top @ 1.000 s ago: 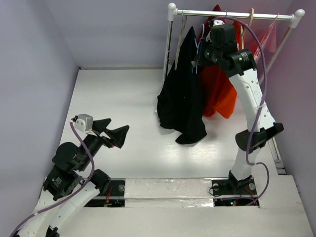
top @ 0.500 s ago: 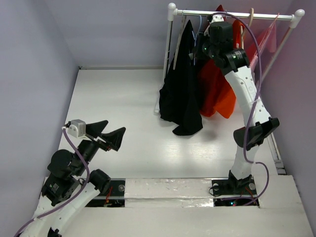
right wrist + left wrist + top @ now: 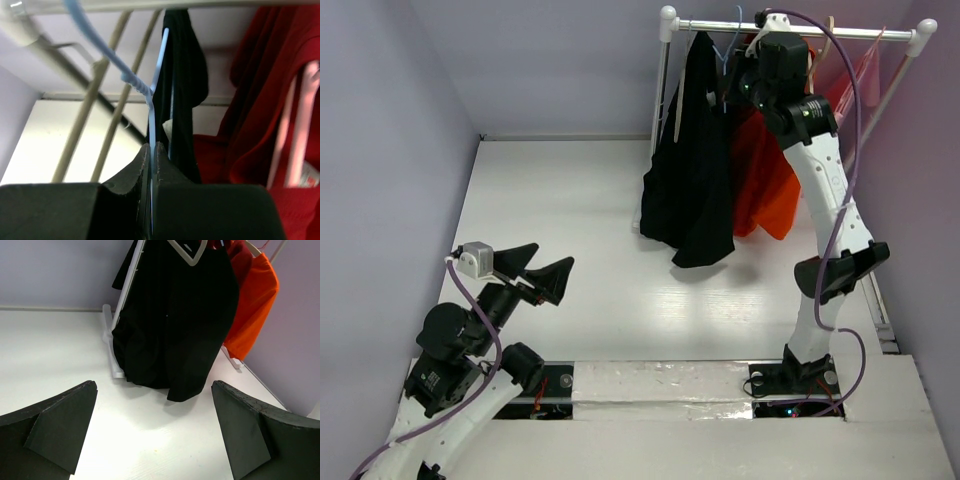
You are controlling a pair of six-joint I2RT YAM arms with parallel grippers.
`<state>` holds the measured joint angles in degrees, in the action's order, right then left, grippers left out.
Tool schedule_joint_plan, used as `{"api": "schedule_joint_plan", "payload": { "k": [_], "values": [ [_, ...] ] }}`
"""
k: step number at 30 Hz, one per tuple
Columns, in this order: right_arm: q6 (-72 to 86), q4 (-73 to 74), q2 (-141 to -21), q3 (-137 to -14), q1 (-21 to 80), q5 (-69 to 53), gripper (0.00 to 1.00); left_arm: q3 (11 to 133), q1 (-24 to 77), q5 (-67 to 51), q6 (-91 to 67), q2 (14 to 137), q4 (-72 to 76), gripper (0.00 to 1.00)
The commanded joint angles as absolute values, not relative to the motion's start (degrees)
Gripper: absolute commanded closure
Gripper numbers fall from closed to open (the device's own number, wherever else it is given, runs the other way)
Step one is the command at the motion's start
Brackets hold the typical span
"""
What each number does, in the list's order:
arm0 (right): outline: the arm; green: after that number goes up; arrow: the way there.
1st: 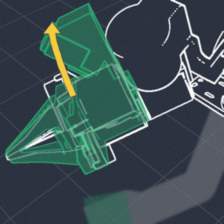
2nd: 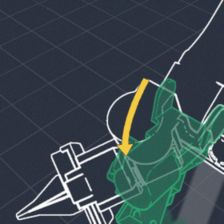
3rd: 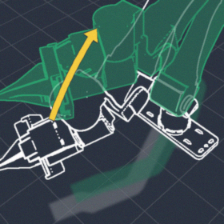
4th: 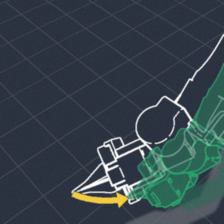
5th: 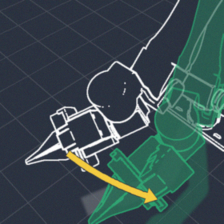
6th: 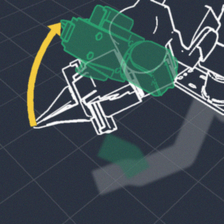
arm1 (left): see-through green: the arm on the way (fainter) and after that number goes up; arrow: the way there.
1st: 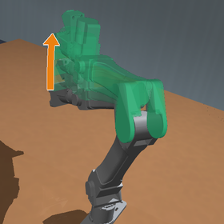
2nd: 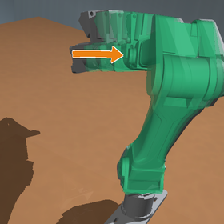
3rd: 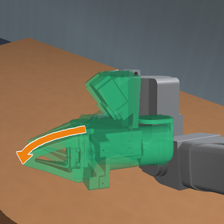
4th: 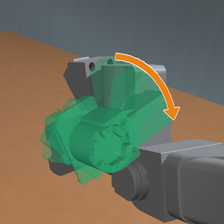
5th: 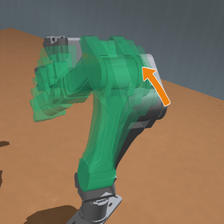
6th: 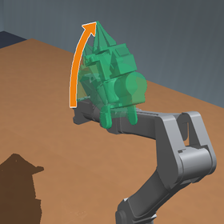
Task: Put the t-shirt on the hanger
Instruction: Place the hanger at the clothesline.
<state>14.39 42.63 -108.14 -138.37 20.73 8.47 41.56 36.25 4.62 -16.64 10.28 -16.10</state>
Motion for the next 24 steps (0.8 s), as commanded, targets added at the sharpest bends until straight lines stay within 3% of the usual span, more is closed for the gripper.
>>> {"api": "schedule_joint_plan", "payload": {
  "k": [1, 17, 18, 19, 21, 22, 24],
  "values": [
    [13.36, 35.08, -109.33, -141.86, 18.72, 8.44, 1.00, 40.69, 36.04, 5.01, -17.05, 10.63, -13.53, 0.01],
    [15.82, 28.21, -108.99, -131.48, 16.70, -3.86, 0.97, 40.69, 34.98, 5.98, -16.96, 10.63, -13.62, 0.01],
    [15.99, 28.21, -108.90, -131.57, 16.70, -5.09, 0.92, 40.61, 34.98, 5.89, -16.96, 10.63, -13.62, 0.01],
    [16.08, 28.21, -108.29, -131.57, 16.70, -5.45, 0.74, 40.61, 34.98, 5.89, -16.96, 10.72, -13.62, 0.01],
    [16.52, 27.78, -107.06, -130.52, 16.70, -5.36, 0.56, 40.61, 34.98, 6.32, -17.14, 10.81, -13.62, 0.01],
    [16.70, 26.47, -104.96, -129.56, 16.70, -5.10, 0.41, 40.61, 34.98, 6.42, -17.14, 10.90, -13.62, 0.01],
    [16.87, 24.79, -102.23, -125.52, 16.70, -4.49, 0.24, 40.61, 34.98, 6.94, -17.40, 11.16, -13.89, 0.01]
  ]
}}
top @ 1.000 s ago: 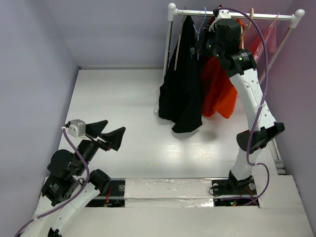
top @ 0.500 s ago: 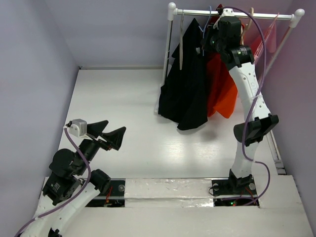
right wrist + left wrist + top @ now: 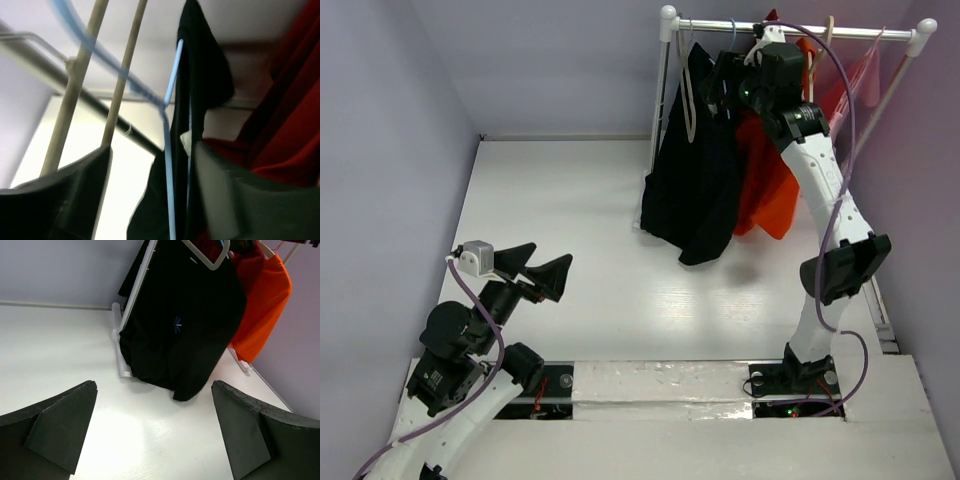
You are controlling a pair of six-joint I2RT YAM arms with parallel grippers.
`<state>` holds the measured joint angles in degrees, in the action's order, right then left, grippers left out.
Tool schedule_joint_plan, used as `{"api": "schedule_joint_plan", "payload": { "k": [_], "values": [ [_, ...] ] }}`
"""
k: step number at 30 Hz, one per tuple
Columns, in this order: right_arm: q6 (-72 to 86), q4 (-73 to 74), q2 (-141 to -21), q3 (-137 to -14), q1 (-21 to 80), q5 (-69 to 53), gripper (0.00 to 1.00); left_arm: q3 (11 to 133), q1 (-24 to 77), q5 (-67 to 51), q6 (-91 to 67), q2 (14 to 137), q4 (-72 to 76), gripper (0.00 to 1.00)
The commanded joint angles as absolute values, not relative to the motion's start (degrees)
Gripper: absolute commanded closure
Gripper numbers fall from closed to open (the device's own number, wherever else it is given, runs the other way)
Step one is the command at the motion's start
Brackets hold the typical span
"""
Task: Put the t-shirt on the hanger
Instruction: Place the hanger at the clothesline, then reset both arms
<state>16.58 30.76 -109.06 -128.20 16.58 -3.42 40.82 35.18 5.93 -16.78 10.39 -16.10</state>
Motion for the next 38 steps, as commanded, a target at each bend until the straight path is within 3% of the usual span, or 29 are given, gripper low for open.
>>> {"api": "schedule_joint_plan", "payload": {
  "k": [1, 3, 6, 11, 21, 30, 38],
  "values": [
    [17.14, 24.09, -100.74, -123.85, 16.70, -3.96, 0.10, 40.61, 34.98, 6.94, -17.32, 11.16, -13.89, 0.01],
    [17.58, 20.50, -94.77, -116.77, 16.70, -2.03, 0.00, 40.60, 34.98, 6.86, -17.31, 11.78, -13.80, 0.01],
    [16.88, 11.36, -84.58, -103.78, 16.70, -0.35, 0.00, 40.78, 34.98, 6.94, -17.31, 12.65, -13.89, 0.01],
    [18.19, 8.00, -74.02, -94.23, 16.70, -2.63, 0.00, 41.31, 34.45, 7.38, -16.88, 14.93, -14.24, 0.01],
    [32.86, -3.60, -47.49, -64.83, 16.70, -24.68, 0.00, 46.92, 34.45, 3.61, -18.01, 17.58, -11.87, 0.01],
    [33.75, 14.66, -15.17, -51.07, 16.70, -12.85, 0.00, 49.75, 34.45, 4.66, -18.02, 15.74, -12.04, 0.01],
    [31.91, 26.09, -5.54, -51.67, 16.70, -2.37, 0.00, 46.93, 34.45, 4.92, -20.12, 15.64, -12.83, 0.01]
  ]
}}
